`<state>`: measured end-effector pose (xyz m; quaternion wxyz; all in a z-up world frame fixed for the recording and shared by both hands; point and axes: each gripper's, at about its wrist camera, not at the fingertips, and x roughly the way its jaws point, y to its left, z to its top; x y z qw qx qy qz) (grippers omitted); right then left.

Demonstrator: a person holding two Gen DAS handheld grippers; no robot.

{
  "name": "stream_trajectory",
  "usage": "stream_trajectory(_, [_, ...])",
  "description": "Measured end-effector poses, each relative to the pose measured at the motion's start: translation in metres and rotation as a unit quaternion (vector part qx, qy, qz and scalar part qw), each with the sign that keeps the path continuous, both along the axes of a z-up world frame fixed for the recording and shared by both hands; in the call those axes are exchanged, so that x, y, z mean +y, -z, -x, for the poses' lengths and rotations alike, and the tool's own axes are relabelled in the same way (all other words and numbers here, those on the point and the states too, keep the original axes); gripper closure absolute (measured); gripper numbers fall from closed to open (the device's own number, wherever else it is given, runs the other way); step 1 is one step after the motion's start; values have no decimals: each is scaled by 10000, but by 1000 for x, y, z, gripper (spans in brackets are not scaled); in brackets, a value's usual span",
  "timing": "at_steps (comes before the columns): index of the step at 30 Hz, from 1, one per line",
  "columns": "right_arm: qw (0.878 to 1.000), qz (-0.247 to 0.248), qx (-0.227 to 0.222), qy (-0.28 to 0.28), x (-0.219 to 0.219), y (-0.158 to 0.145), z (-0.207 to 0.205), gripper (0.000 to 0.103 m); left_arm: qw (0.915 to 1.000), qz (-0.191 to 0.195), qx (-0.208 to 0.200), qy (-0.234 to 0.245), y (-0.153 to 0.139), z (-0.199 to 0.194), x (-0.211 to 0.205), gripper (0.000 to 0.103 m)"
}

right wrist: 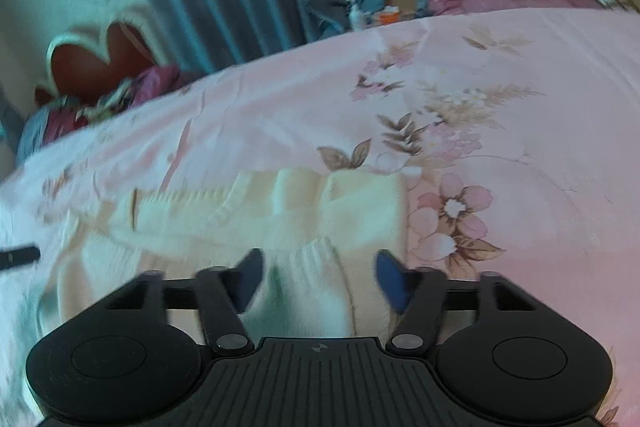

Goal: Fold small clothes
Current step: 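Lay the held hem over the collar and open both grippers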

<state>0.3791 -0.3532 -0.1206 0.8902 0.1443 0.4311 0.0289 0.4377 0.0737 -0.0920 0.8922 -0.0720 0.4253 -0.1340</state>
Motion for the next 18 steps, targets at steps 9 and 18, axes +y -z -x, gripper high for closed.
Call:
stream_trajectory(9, [9995, 33, 97, -291, 1, 8, 2, 82, 9987, -307, 140, 386, 27, -24, -24, 57])
stream_trajectory(18, [9986, -179, -78, -484, 1, -1, 6, 101, 9977, -237, -8, 630, 27, -13, -23, 93])
